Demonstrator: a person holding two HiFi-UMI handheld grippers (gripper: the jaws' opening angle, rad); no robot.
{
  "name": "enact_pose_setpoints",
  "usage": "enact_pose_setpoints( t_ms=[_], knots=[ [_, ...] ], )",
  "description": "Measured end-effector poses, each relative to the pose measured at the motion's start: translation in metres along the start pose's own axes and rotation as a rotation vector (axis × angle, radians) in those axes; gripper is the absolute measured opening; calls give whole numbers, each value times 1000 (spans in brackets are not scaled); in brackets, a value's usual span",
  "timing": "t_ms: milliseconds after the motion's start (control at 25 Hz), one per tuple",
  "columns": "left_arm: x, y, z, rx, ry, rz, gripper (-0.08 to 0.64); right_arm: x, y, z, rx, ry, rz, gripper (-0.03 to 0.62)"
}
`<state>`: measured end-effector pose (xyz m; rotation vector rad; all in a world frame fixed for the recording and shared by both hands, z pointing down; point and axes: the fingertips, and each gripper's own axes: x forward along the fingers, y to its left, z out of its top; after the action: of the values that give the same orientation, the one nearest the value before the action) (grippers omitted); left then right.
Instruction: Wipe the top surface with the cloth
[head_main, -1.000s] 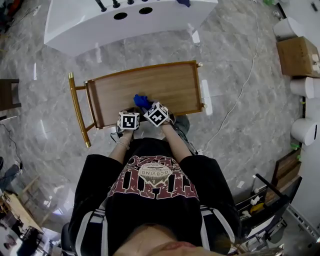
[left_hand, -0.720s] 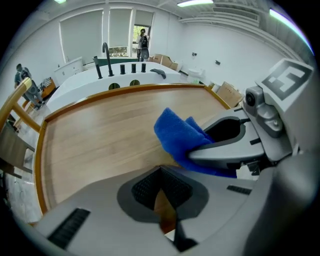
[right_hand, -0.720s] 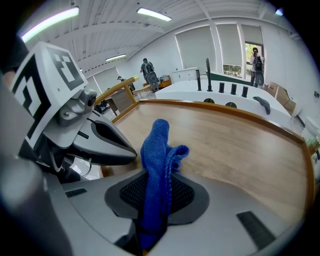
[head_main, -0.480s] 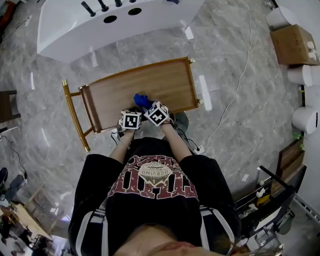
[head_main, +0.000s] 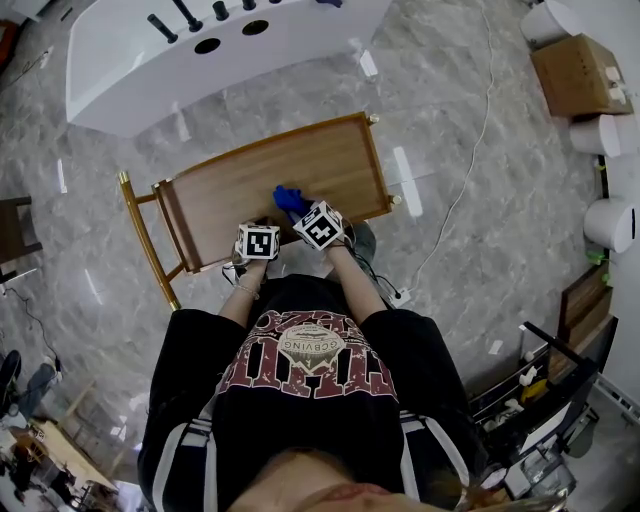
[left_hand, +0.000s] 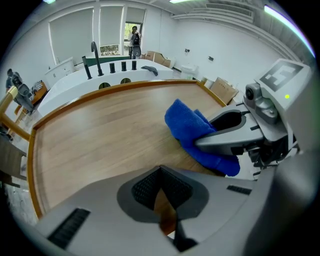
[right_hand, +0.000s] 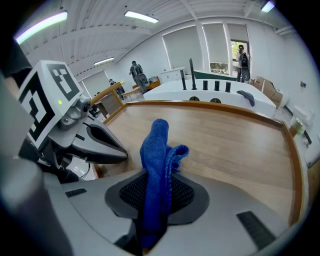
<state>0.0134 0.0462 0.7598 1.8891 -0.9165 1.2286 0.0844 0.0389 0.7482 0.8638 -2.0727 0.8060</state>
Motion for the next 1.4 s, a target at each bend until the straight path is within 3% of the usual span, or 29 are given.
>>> enact_pose_setpoints(
  t_ms=[560, 760, 880, 1160, 1400],
  knots=[
    [0, -6, 7, 129, 77, 69, 49, -16, -26, -8, 75, -23, -59, 95],
    [0, -31, 29, 183, 34, -3, 49, -19, -30, -8, 86, -23, -71, 95],
    [6, -50, 34, 259, 47, -36, 49, -24, -37, -11, 103, -30, -85, 95],
    [16, -78, 34, 336, 70, -82, 49, -33, -52, -22, 142, -40, -117, 95],
    [21, -90, 36, 353, 74, -101, 49, -42, -60, -29, 154, -50, -144, 95]
  ],
)
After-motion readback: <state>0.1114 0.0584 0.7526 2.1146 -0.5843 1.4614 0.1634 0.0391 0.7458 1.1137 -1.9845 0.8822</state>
